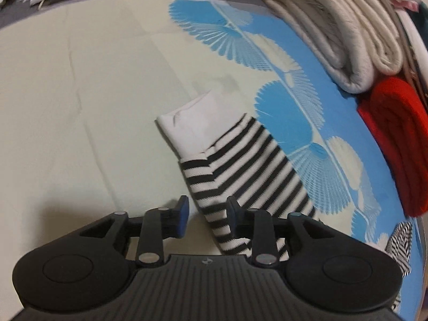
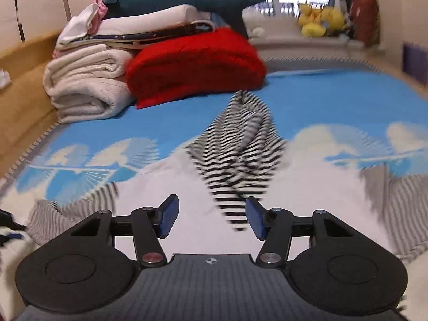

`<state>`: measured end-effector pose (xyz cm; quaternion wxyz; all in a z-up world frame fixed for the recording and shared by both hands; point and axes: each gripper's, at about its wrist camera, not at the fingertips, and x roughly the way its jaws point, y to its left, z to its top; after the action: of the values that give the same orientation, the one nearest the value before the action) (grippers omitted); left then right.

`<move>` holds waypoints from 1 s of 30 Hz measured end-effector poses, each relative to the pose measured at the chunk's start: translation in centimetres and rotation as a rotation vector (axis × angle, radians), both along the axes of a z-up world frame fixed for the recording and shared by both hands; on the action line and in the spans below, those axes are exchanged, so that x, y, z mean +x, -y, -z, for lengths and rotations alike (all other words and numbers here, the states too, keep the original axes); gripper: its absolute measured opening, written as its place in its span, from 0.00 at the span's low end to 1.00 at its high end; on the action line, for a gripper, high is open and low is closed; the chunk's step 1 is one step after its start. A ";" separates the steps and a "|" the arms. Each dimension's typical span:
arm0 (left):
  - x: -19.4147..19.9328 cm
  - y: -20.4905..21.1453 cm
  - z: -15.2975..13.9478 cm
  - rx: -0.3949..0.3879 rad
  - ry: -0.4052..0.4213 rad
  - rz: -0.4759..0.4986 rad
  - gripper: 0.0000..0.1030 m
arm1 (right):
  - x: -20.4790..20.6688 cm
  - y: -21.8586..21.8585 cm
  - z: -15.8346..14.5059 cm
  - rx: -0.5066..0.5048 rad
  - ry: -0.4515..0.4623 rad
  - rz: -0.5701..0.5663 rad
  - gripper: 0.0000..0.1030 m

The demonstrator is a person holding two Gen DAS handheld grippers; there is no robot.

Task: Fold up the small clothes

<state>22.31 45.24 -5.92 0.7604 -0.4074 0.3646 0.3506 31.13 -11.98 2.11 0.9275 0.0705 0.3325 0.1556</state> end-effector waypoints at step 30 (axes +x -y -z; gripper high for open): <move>6.9 26.8 -8.8 0.025 0.184 0.607 0.15 | 0.8 10.6 1.6 0.129 -0.153 0.289 0.34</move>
<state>29.24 18.40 2.85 0.8650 -0.3009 0.3948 0.0738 31.89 -22.55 0.56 0.9057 0.1885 0.3781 0.0361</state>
